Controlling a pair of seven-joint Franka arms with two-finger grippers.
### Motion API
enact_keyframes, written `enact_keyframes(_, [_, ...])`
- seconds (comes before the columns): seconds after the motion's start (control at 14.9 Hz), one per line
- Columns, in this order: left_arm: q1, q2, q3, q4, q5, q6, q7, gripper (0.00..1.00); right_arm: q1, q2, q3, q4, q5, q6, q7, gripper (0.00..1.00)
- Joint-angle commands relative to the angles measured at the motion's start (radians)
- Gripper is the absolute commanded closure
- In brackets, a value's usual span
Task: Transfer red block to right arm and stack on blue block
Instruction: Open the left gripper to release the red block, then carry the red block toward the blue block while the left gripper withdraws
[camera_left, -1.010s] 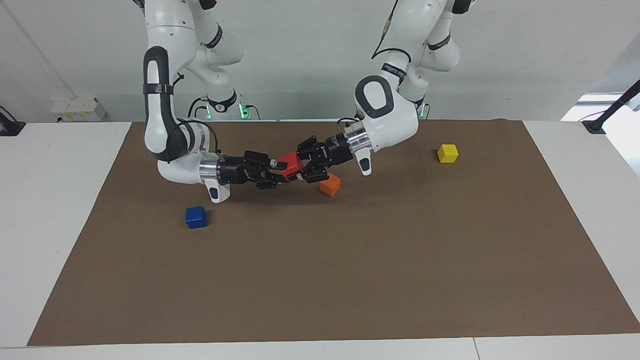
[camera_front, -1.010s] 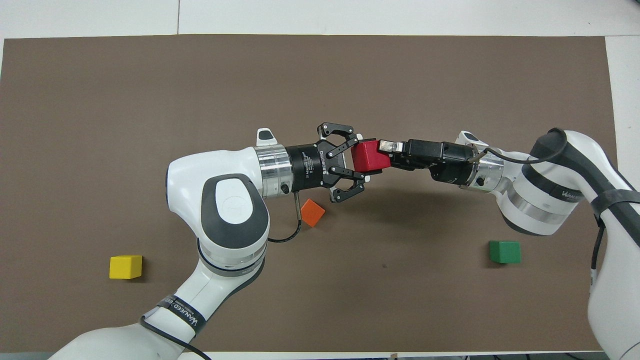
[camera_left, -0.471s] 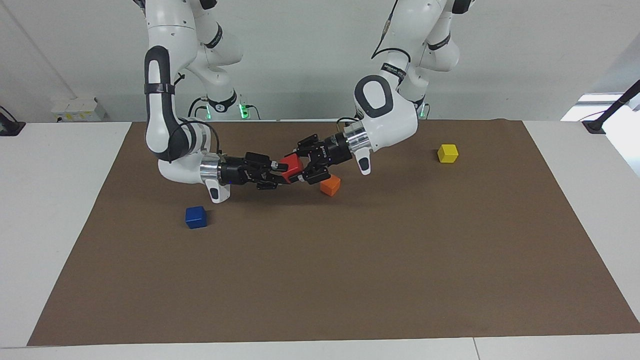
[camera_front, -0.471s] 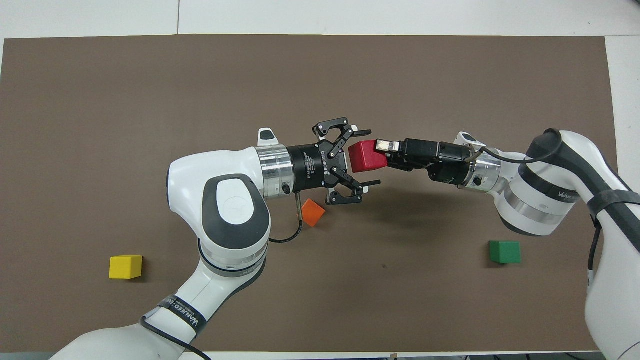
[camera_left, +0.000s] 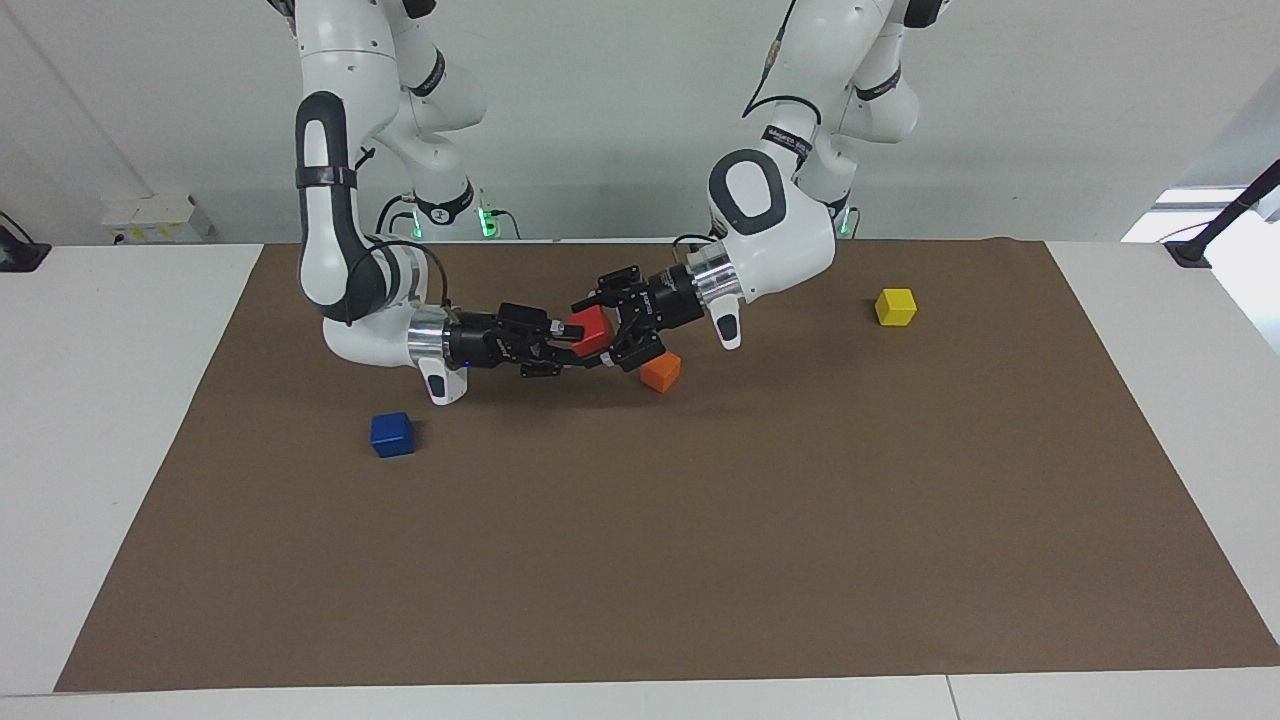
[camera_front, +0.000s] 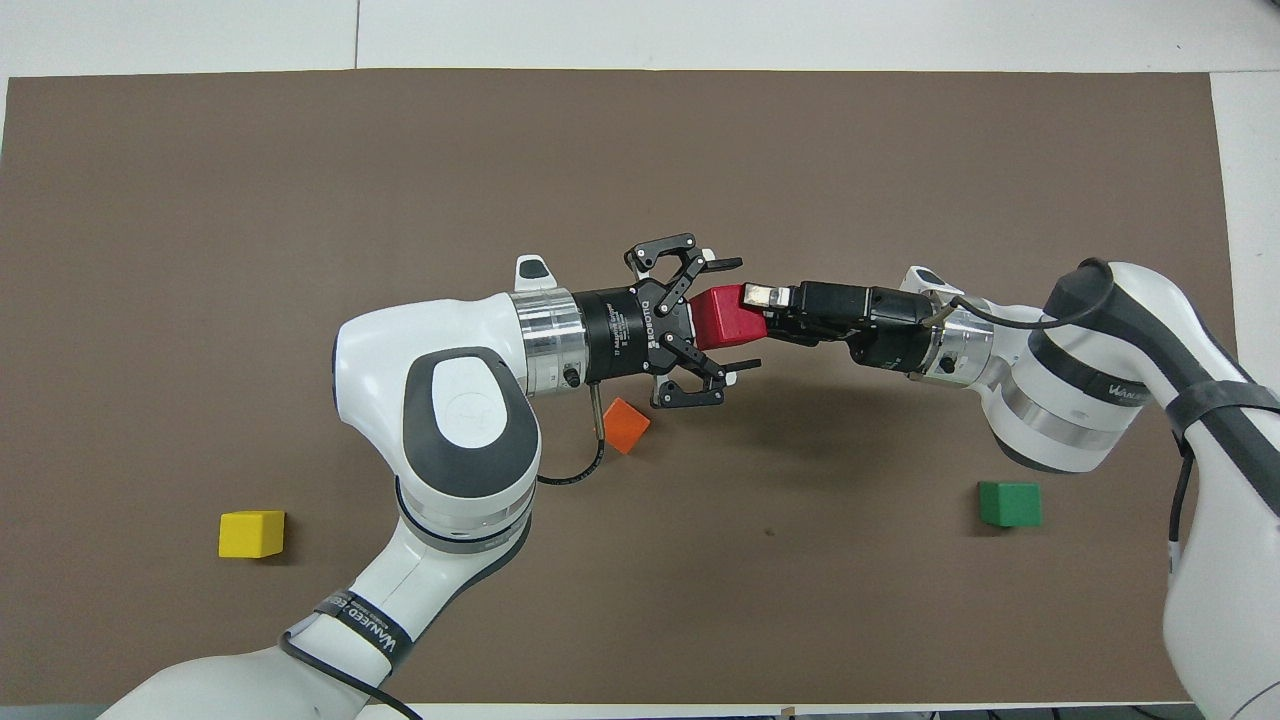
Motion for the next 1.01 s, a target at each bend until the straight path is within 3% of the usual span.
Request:
enact_keyframes(0.0, [0.084, -0.011, 0.002, 0.0, 0.059, -0.134, 0.007, 0.0, 0.001, -0.043, 0.003, -0.017, 0.01, 0.039, 0.047, 1.0])
enact_keyframes(0.2, [0.174, -0.018, 0.003, 0.005, 0.154, -0.278, 0.007, 0.0, 0.003, -0.047, 0.003, -0.017, 0.004, 0.054, 0.056, 1.0])
enact_keyframes(0.34, [0.246, -0.035, 0.005, 0.005, 0.255, -0.378, 0.009, 0.0, 0.003, -0.087, 0.003, -0.013, -0.026, 0.139, 0.111, 1.0])
enact_keyframes(0.61, [0.403, -0.038, 0.005, 0.038, 0.48, -0.568, 0.015, 0.0, 0.0, -0.139, 0.002, 0.015, -0.223, 0.255, 0.292, 1.0])
enact_keyframes(0.74, [0.464, -0.035, 0.005, 0.08, 0.637, -0.643, 0.02, 0.0, -0.02, -0.143, -0.009, 0.017, -0.318, 0.257, 0.361, 1.0])
enact_keyframes(0.94, [0.5, -0.034, 0.006, 0.129, 0.871, -0.711, 0.117, 0.0, -0.072, -0.155, -0.012, 0.024, -0.561, 0.258, 0.486, 1.0])
